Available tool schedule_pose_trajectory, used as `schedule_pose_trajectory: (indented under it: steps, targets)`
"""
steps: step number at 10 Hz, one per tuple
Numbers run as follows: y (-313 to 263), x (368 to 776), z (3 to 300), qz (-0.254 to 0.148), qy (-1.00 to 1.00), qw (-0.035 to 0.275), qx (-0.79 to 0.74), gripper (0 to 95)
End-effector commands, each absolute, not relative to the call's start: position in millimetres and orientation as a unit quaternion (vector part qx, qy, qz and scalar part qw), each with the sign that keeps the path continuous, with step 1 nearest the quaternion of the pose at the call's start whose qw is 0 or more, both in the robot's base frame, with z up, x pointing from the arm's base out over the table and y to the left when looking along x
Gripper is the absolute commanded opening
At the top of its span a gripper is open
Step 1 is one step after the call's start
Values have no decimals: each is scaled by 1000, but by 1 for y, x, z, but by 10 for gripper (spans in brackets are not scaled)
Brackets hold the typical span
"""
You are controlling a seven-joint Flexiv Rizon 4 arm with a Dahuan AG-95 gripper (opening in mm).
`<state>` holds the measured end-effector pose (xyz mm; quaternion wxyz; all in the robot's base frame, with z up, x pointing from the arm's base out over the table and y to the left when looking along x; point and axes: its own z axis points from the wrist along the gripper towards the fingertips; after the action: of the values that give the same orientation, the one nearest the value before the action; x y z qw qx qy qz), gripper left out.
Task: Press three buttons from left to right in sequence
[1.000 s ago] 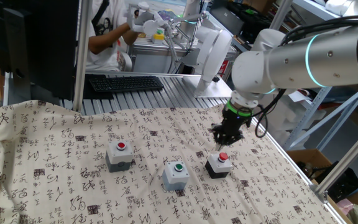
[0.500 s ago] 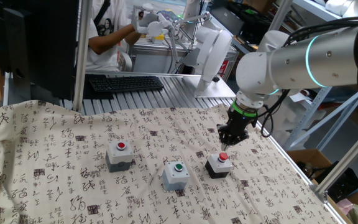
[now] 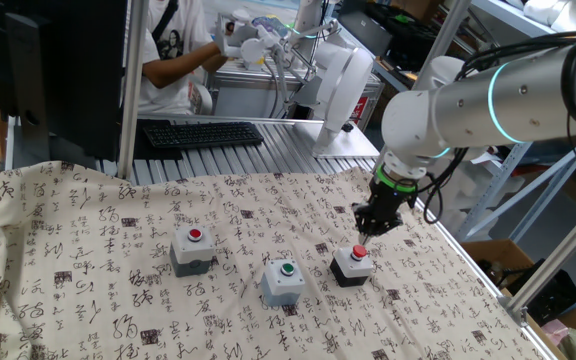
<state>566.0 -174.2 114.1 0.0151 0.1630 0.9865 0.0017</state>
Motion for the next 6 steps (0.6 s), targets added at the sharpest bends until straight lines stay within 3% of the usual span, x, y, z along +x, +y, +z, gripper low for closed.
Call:
schedule_pose_trajectory:
  steps: [1,6]
  targets:
    - [-176,567,111,1,987,13,160,0]
    - [-175,568,105,0,987,12,160,0]
